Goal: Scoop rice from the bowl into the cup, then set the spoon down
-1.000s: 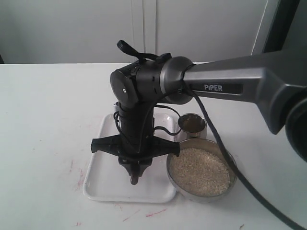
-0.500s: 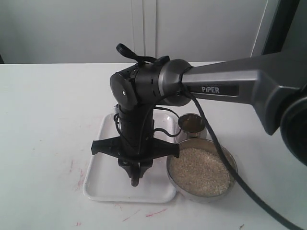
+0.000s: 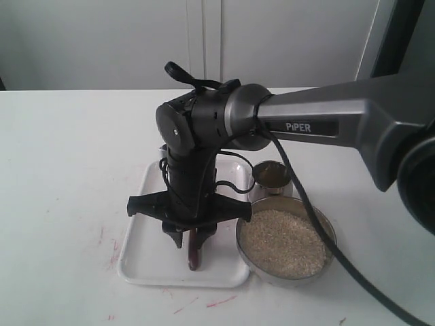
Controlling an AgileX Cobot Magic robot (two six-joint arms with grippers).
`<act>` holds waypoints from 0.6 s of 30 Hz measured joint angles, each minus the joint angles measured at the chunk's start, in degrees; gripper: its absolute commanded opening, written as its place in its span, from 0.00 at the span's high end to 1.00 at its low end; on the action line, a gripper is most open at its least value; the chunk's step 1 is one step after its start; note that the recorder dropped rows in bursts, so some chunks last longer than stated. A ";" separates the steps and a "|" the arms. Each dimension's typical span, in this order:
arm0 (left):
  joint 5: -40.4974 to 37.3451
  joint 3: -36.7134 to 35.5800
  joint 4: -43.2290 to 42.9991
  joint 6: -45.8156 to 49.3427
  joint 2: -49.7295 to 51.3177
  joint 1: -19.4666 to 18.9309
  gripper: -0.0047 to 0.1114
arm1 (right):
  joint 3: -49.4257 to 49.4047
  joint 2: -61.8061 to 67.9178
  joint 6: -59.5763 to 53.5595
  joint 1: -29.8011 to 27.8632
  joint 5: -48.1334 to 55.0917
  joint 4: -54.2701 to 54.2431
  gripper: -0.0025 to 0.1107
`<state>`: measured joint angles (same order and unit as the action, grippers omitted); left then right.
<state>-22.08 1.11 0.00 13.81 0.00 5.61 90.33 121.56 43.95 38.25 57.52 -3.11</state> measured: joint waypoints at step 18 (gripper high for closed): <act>0.00 0.00 0.00 0.00 0.00 0.00 0.84 | 0.00 -17.41 -14.78 4.62 11.36 12.24 0.98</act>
<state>-22.08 1.11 0.00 13.81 0.00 5.61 90.33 104.16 29.17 42.87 68.87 9.12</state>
